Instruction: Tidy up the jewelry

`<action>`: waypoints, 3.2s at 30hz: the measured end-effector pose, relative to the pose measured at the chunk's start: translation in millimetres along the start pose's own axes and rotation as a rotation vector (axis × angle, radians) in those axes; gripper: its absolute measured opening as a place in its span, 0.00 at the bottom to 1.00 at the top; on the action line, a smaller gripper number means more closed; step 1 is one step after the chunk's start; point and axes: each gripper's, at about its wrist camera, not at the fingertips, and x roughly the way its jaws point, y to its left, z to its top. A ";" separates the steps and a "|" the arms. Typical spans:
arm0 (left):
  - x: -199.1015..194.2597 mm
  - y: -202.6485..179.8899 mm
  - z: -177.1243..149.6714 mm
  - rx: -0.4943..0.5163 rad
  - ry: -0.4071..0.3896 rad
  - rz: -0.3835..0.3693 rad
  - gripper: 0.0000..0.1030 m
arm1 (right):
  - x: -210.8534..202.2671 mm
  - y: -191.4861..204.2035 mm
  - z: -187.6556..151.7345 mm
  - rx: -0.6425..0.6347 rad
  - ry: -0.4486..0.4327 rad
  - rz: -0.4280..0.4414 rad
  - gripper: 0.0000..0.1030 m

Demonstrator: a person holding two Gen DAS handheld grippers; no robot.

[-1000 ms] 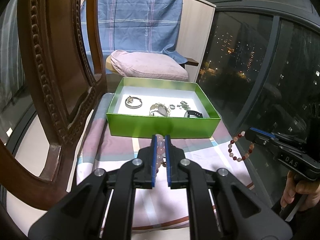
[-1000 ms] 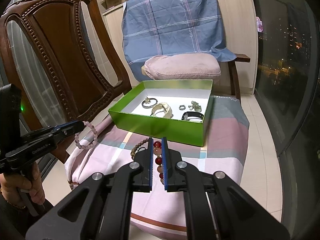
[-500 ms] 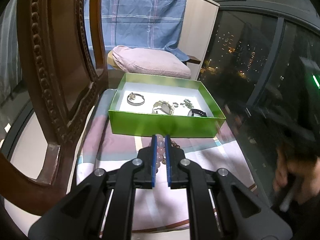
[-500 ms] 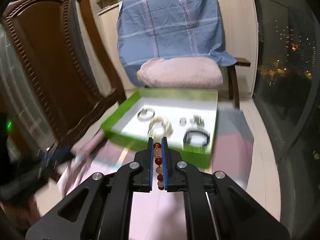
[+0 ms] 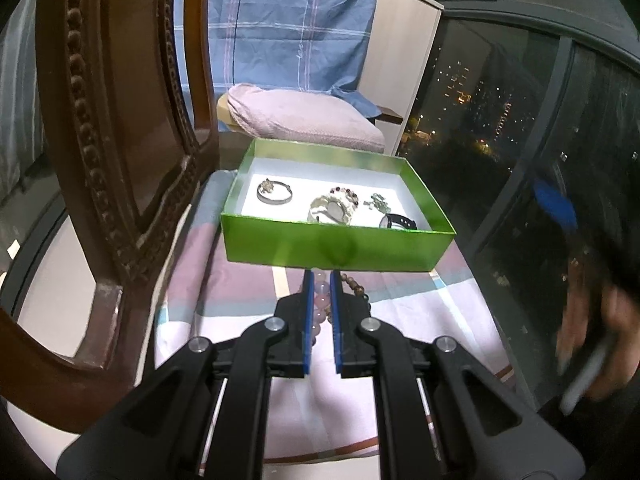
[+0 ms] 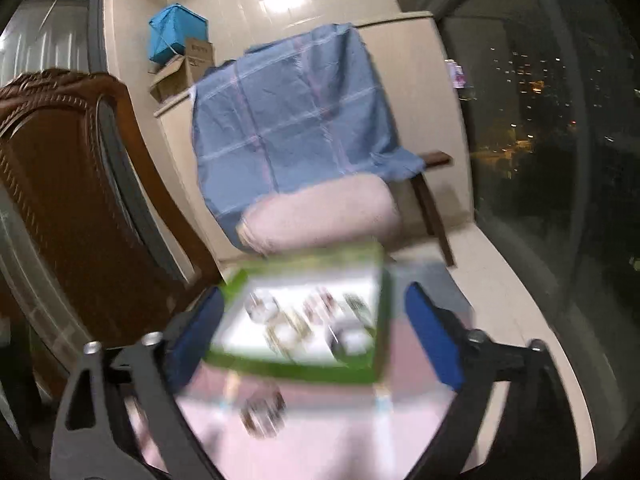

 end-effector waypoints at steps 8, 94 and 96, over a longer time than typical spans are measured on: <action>15.7 -10.7 2.2 0.000 0.044 0.009 0.08 | -2.7 -40.6 -35.1 0.100 0.202 -0.037 0.90; 148.6 -28.3 -27.7 0.057 0.196 0.241 0.73 | 37.4 -21.4 -68.3 -0.243 0.412 -0.168 0.86; 147.1 -11.0 -27.7 -0.021 0.208 0.254 0.81 | 38.7 -23.1 -70.2 -0.234 0.433 -0.153 0.86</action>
